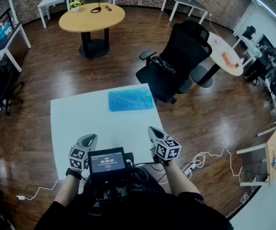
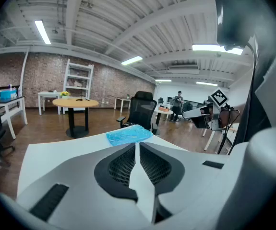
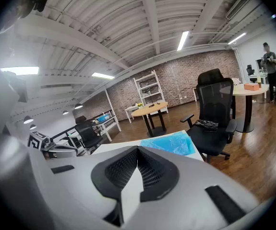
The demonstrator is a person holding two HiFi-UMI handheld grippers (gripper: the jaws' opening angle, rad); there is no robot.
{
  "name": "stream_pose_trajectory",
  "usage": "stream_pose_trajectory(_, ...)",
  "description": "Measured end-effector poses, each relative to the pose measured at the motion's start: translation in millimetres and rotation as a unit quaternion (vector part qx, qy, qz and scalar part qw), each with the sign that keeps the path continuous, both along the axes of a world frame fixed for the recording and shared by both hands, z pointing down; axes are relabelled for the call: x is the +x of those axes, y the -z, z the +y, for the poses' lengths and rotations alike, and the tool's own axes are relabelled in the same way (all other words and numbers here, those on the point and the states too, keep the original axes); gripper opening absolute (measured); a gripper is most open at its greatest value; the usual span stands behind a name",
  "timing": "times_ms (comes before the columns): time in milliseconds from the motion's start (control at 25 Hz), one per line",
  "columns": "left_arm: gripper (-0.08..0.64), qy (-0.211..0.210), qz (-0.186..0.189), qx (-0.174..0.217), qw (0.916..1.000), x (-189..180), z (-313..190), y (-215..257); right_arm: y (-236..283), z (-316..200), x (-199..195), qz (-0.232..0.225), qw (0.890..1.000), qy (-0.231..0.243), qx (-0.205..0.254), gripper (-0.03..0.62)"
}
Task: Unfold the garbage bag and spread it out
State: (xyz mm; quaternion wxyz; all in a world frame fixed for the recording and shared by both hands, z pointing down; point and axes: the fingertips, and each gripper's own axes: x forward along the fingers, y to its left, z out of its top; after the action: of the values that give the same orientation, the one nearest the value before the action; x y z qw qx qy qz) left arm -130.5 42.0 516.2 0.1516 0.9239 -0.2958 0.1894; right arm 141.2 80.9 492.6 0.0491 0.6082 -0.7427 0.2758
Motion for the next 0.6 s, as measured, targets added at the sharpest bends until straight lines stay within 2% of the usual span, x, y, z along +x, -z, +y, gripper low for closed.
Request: stream_pose_trajectory(600, 0.032, -0.033, -0.020, 0.033, 0.9987, 55, -31, 15, 12, -26, 35, 0.015, 1.000, 0.006, 0.017, 0.025)
